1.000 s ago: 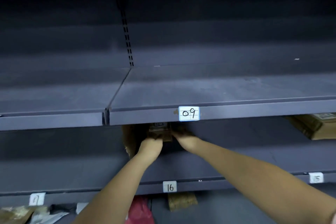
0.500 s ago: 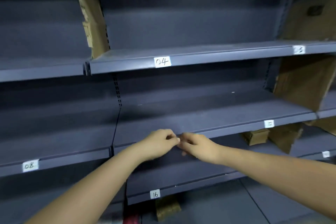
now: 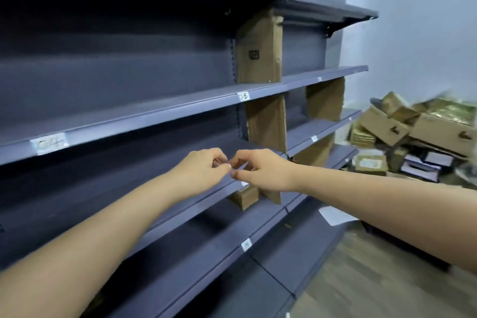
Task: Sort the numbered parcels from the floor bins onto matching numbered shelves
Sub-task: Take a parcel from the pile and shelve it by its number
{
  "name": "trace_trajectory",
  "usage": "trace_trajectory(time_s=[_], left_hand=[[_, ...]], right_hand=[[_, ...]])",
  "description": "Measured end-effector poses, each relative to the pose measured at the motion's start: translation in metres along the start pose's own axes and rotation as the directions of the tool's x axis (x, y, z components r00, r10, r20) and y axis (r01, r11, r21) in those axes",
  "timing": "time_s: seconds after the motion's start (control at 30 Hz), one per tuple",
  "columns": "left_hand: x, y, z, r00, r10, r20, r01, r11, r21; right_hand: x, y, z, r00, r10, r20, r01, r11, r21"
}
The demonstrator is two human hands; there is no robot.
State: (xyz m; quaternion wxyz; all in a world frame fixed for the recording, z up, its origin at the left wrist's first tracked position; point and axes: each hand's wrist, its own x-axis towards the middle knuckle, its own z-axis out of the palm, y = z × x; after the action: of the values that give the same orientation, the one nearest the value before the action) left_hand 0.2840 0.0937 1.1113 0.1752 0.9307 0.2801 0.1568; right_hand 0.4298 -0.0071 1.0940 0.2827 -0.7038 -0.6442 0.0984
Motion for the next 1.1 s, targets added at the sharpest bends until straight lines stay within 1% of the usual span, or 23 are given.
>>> trace_trajectory(time_s=[0.13,0.3,0.4,0.57,0.67,0.87,1.03,1.1], left_hand=[[0.051,0.050,0.033,0.996,0.079,0.049,-0.084,0.991,0.101],[0.120,0.130,0.083,0.981,0.177,0.083,-0.184,0.978,0.096],[0.167,0.182,0.117,0.966,0.249,0.076,-0.258,0.953,0.158],[0.236,0.257,0.170,0.940,0.325,0.100,-0.341,0.899,0.275],[0.270,0.291,0.195,0.922,0.362,0.134,-0.386,0.863,0.325],[0.352,0.349,0.255,0.870,0.437,0.231,-0.493,0.799,0.344],[0.434,0.387,0.306,0.814,0.509,0.280,-0.579,0.750,0.321],[0.461,0.399,0.320,0.790,0.536,0.298,-0.611,0.728,0.311]], right_hand=[[-0.022,0.058,-0.048,0.993,0.078,-0.094,-0.090,0.987,-0.132],[-0.059,0.143,-0.117,0.978,0.118,-0.174,-0.164,0.947,-0.275],[-0.081,0.198,-0.160,0.964,0.169,-0.204,-0.234,0.902,-0.363],[-0.108,0.284,-0.220,0.921,0.301,-0.246,-0.386,0.783,-0.487],[-0.117,0.322,-0.245,0.905,0.335,-0.263,-0.426,0.728,-0.537],[-0.123,0.417,-0.294,0.856,0.408,-0.317,-0.514,0.616,-0.596],[-0.116,0.504,-0.326,0.804,0.465,-0.370,-0.581,0.485,-0.653],[-0.114,0.527,-0.337,0.792,0.483,-0.373,-0.588,0.440,-0.679]])
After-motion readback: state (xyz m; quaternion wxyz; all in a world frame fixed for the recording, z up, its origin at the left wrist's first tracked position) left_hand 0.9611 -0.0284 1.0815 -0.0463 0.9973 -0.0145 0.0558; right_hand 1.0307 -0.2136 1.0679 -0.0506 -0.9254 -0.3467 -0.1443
